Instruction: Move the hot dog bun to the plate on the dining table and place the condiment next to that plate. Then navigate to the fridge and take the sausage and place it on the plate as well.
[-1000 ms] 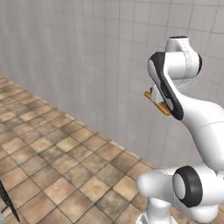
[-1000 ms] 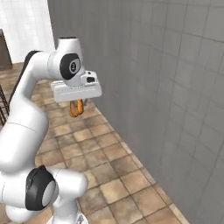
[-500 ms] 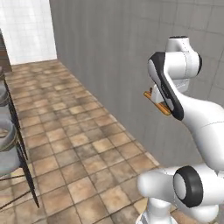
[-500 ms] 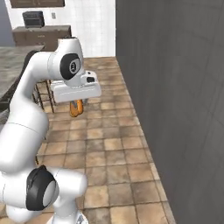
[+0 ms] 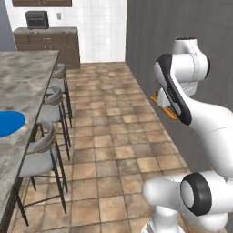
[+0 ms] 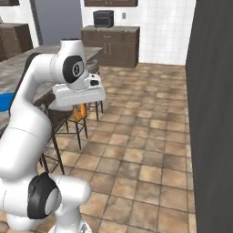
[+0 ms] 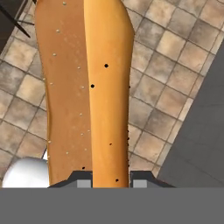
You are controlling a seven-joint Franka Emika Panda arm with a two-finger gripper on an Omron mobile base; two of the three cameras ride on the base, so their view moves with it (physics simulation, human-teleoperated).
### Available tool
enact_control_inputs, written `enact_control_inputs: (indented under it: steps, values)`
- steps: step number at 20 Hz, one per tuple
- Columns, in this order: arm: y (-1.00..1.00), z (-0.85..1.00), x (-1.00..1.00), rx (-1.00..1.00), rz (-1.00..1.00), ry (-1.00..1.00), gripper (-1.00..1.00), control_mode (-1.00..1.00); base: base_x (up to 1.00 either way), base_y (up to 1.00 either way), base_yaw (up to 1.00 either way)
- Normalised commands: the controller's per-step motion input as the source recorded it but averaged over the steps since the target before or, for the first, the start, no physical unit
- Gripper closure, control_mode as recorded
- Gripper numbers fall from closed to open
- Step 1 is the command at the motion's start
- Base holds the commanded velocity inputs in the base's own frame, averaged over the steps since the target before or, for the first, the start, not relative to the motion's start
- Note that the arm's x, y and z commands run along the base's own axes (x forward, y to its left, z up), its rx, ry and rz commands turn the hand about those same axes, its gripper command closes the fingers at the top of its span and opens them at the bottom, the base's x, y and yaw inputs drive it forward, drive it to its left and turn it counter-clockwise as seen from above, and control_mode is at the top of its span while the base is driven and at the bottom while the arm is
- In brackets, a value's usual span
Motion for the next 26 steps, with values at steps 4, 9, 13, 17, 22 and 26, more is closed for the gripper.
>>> enact_control_inputs:
  steps: [4, 9, 13, 17, 22, 26]
  values:
    - [0.00, 0.00, 0.00, 0.00, 0.00, 0.00, 1.00, 1.00, 0.78, -0.33, 0.59]
    - [0.00, 0.00, 0.00, 0.00, 0.00, 0.00, 1.00, 1.00, 0.75, -0.34, 0.59]
    - [0.00, 0.00, 0.00, 0.00, 0.00, 0.00, 1.00, 1.00, 0.72, -0.36, 0.58]
    - [0.00, 0.00, 0.00, 0.00, 0.00, 0.00, 1.00, 1.00, 0.67, -0.36, 0.60]
    - [0.00, 0.00, 0.00, 0.00, 0.00, 0.00, 1.00, 1.00, 0.62, -0.37, 0.61]
    - [0.00, 0.00, 0.00, 0.00, 0.00, 0.00, 1.00, 1.00, 0.47, -0.30, 0.65]
